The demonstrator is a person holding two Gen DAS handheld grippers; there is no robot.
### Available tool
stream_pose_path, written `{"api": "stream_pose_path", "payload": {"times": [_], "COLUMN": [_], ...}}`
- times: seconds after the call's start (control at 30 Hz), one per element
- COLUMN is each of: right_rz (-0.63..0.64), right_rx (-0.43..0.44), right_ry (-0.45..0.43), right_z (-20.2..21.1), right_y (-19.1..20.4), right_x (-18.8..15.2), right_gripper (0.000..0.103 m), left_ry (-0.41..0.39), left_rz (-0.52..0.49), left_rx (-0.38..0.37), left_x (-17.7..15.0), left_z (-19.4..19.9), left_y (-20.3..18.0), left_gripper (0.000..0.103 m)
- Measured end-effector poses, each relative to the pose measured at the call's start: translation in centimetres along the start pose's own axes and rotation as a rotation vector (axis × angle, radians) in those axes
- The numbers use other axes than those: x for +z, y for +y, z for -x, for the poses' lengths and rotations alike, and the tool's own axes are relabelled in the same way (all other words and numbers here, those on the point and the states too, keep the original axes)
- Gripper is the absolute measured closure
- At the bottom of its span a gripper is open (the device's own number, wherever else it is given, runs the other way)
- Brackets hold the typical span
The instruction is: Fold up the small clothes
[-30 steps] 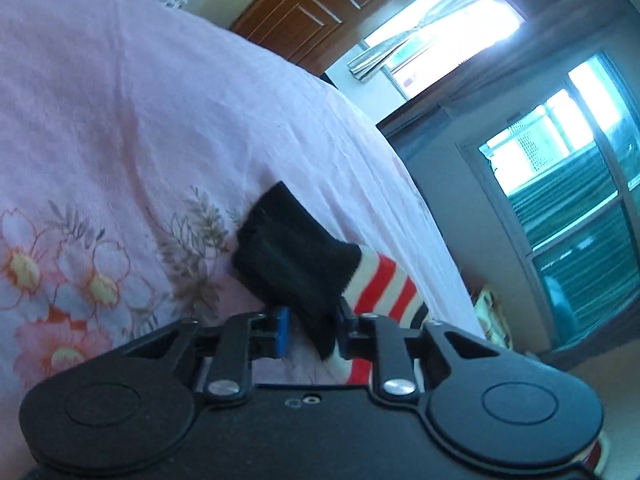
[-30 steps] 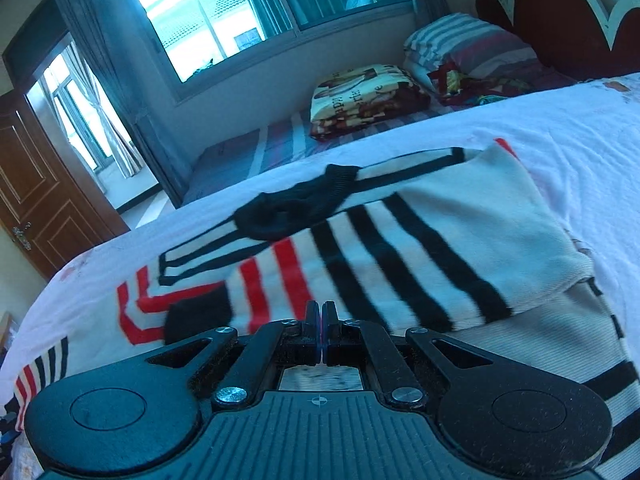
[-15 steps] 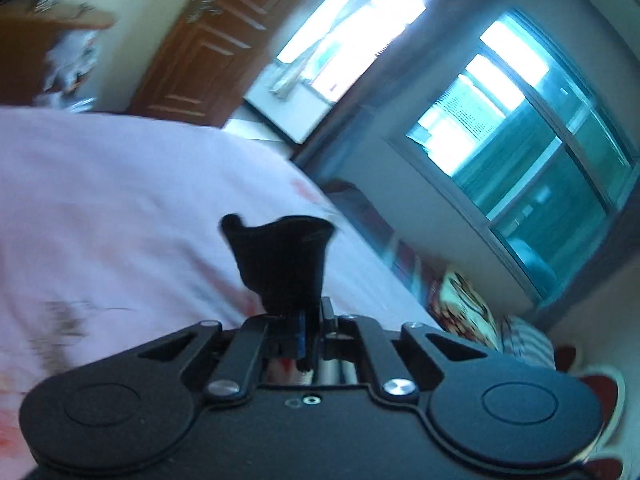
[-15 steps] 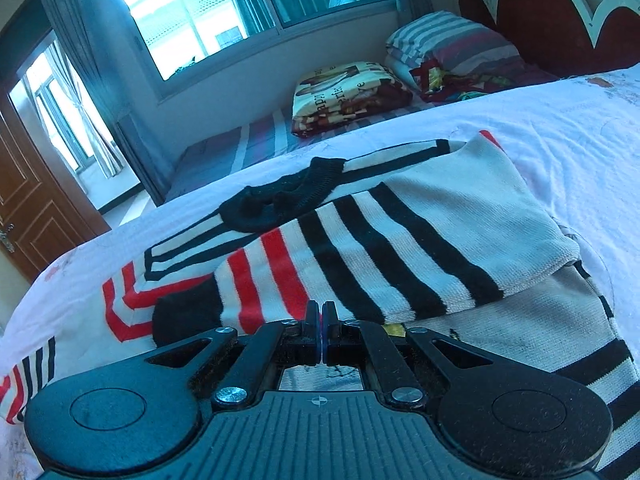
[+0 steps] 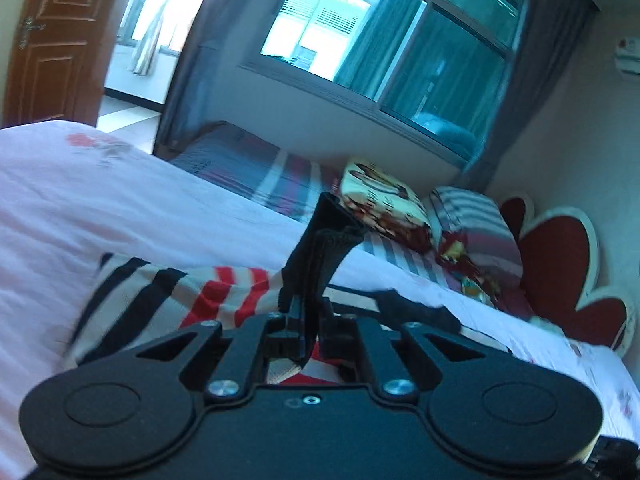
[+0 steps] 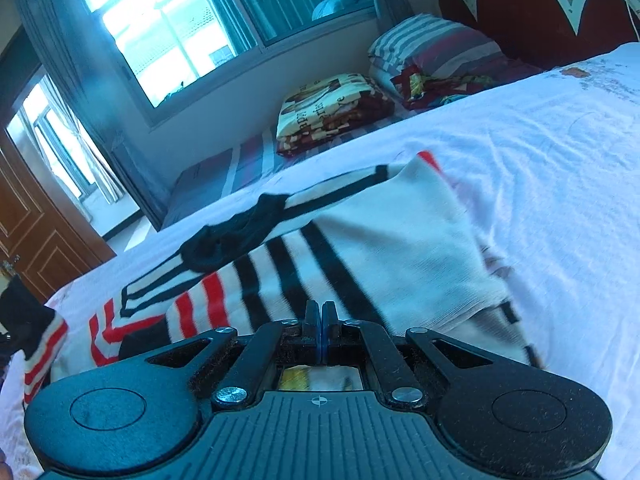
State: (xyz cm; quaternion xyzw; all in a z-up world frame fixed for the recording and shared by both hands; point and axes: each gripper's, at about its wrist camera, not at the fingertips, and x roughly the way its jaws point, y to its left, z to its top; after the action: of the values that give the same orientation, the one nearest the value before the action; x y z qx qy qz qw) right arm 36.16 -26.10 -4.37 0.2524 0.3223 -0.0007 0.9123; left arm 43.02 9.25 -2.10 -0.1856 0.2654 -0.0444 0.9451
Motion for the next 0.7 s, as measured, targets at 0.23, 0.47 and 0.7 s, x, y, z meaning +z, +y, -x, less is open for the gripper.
{"api": "stream_pose_path", "payload": {"times": [0.23,0.47,0.7], "right_rz": [-0.026,-0.045,-0.064], "right_rx": [-0.005,-0.012,-0.018], "right_ry": [-0.018,-0.023,-0.027], "right_z": [1.1,2.1,3.0], "right_y": [-4.0,-6.9,-9.5], "right_x": [1.3,2.1,2.8], "right_gripper": [0.103,0.103,0.103], "left_ry": [0.065,0.131,0.199], "left_rz": [-0.089,-0.222,-0.325], "left_rx": [-0.047,-0.095,-0.095], "left_x": [-2.5,-4.7,-8.6], "left_z": [-2.5,-5.4,-7.5], "left_y": [-5.2,-11.5,-15.3], "left_gripper": [0.098,0.098,0.098]}}
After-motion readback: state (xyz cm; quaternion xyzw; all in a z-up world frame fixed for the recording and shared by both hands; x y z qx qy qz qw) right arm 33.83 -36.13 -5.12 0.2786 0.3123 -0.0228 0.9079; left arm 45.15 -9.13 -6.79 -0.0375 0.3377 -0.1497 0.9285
